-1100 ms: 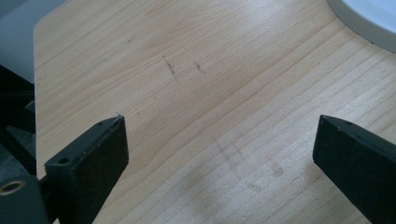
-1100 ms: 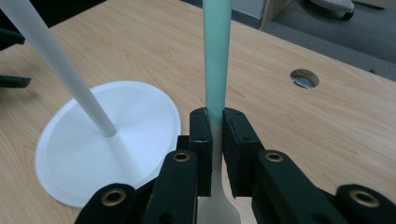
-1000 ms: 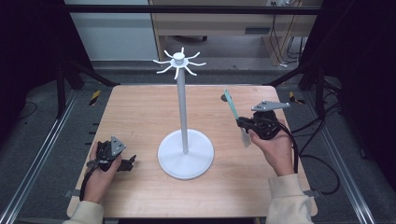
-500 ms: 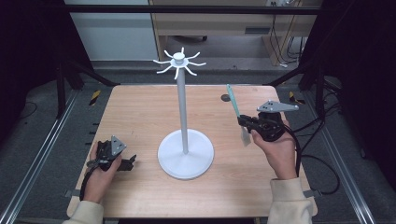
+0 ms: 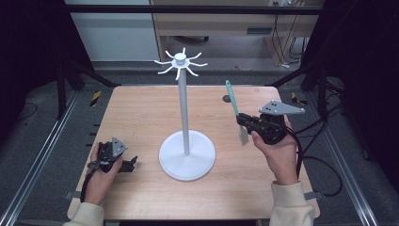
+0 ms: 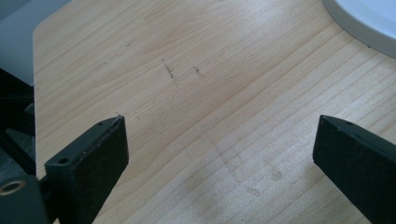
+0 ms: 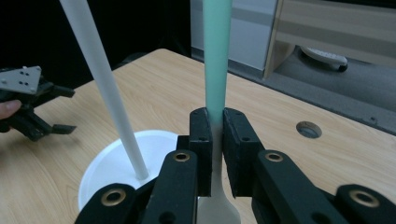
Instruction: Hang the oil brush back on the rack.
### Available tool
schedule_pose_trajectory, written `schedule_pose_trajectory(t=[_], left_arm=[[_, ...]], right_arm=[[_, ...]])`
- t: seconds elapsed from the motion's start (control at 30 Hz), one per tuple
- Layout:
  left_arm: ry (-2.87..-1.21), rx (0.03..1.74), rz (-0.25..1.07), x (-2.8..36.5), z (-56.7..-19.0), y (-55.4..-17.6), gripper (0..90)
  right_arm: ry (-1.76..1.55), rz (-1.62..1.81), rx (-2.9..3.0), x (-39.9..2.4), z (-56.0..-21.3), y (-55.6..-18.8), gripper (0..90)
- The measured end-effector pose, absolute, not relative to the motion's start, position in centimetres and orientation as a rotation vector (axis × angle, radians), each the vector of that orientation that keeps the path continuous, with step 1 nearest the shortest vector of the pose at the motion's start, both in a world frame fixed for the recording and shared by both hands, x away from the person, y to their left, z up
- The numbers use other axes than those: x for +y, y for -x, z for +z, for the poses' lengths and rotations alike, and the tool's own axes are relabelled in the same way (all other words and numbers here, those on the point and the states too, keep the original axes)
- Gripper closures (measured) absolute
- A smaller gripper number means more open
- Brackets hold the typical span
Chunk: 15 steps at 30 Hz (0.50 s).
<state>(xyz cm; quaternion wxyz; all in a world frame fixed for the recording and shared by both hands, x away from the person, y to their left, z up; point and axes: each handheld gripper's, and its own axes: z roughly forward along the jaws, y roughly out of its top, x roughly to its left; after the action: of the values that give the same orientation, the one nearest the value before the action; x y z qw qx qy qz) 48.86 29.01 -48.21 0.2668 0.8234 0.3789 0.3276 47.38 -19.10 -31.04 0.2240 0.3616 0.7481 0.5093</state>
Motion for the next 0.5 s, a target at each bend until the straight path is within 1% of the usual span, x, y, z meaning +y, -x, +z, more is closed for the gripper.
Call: schedule_pose_trajectory(t=[0.5], left_arm=[[-2.229,1.021,0.888,29.0,-48.2,-48.9,3.0]], right_arm=[[-0.935,1.477,1.983,-18.3,-29.0,-45.8,82.3]])
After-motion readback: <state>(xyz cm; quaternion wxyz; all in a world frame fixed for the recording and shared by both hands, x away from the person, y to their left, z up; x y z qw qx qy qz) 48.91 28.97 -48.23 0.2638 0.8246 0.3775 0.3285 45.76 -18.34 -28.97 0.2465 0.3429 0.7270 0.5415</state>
